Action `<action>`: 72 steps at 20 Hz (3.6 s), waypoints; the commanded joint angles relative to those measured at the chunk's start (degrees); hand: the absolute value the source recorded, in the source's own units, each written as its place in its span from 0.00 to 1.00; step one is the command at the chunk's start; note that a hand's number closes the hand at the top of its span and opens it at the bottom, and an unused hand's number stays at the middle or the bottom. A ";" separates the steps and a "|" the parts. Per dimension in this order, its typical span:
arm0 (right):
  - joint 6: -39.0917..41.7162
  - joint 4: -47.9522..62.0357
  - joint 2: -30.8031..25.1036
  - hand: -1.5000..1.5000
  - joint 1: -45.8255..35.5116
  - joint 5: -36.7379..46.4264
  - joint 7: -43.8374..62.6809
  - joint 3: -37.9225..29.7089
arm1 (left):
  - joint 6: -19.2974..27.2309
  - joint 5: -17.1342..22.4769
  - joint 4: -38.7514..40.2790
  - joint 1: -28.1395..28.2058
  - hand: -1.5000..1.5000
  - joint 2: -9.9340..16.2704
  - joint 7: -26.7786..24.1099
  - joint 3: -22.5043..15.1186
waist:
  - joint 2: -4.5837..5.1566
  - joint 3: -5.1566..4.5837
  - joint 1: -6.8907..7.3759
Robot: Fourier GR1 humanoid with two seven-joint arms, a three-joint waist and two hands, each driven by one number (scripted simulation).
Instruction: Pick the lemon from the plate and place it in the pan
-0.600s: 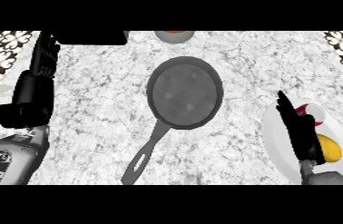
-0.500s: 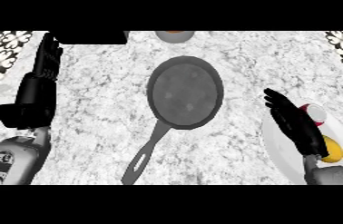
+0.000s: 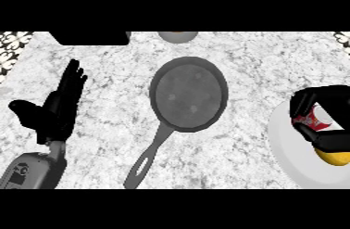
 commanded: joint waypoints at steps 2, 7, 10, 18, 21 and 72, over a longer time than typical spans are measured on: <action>15.73 7.58 -13.00 0.00 0.60 -0.36 -14.39 -9.66 | -1.55 2.85 -1.24 1.57 0.50 -0.41 2.59 0.09 | 0.35 0.25 -0.31; 21.88 12.05 -20.36 0.00 -1.70 7.82 -26.92 -12.89 | -3.57 4.00 0.53 1.65 0.50 -0.11 0.85 1.23 | 1.02 0.21 1.20; 20.65 13.45 -21.31 0.00 -1.33 12.42 -33.80 -12.00 | -4.35 4.53 -0.58 1.05 0.50 1.00 2.17 1.83 | 0.84 0.22 1.98; 8.98 9.16 -29.95 0.00 -2.11 29.71 -44.14 -3.16 | -5.26 5.00 0.20 -0.93 0.50 0.77 4.10 1.61 | 0.78 -0.05 2.43; 4.28 8.93 -31.93 0.00 -1.85 34.84 -48.13 1.00 | -5.27 4.75 0.73 -0.65 0.50 0.71 3.41 2.11 | 0.59 -0.20 2.20; -24.36 15.67 -14.52 0.00 3.27 87.31 -45.52 10.42 | -10.40 -2.13 -0.06 -0.28 0.50 -5.20 7.87 9.87 | -0.15 -0.41 -0.12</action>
